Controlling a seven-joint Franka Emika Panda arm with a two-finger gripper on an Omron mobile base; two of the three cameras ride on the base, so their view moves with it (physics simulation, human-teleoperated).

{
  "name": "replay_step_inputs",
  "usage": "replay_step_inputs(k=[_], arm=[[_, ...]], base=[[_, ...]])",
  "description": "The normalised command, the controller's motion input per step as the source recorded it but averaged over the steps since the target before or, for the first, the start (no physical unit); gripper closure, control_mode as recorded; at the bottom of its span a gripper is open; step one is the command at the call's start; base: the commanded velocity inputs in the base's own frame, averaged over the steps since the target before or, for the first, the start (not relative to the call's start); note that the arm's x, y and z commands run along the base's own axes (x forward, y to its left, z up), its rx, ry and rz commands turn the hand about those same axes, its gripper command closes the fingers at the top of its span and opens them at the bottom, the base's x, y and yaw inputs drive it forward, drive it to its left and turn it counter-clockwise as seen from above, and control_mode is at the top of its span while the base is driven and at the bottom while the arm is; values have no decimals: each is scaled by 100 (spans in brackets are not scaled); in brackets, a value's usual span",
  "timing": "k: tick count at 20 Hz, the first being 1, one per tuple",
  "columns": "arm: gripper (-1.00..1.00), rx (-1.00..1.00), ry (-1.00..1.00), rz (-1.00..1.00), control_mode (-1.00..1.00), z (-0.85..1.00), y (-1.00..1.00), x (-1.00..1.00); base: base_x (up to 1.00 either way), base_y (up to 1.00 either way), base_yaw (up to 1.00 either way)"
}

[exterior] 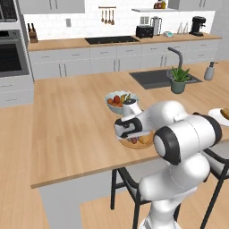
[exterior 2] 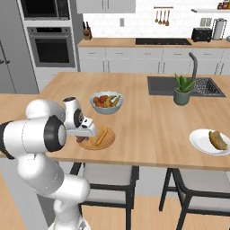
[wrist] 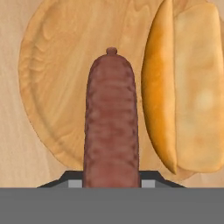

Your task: Place one bun and one sausage from the bowl on each plate.

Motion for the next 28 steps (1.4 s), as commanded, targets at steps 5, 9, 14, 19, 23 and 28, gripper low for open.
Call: replay_step_inputs(k=[5,9,14,19,23,28], arm=[[100,0,0,0,-100,-7,0,20],[-100,0,0,0,-100,-16,11,20],[-100,0,-1,0,-100,-3,7,5],[-100,2,-9,0,-100,15,0,-7],[-100,4,-10,0,-100,85,0,-66],[-100,5,-11,0,-100,100,0,-80]], base=[[0,0,0],[0,0,0],[0,0,0],[0,0,0],[0,0,0],[0,0,0]])
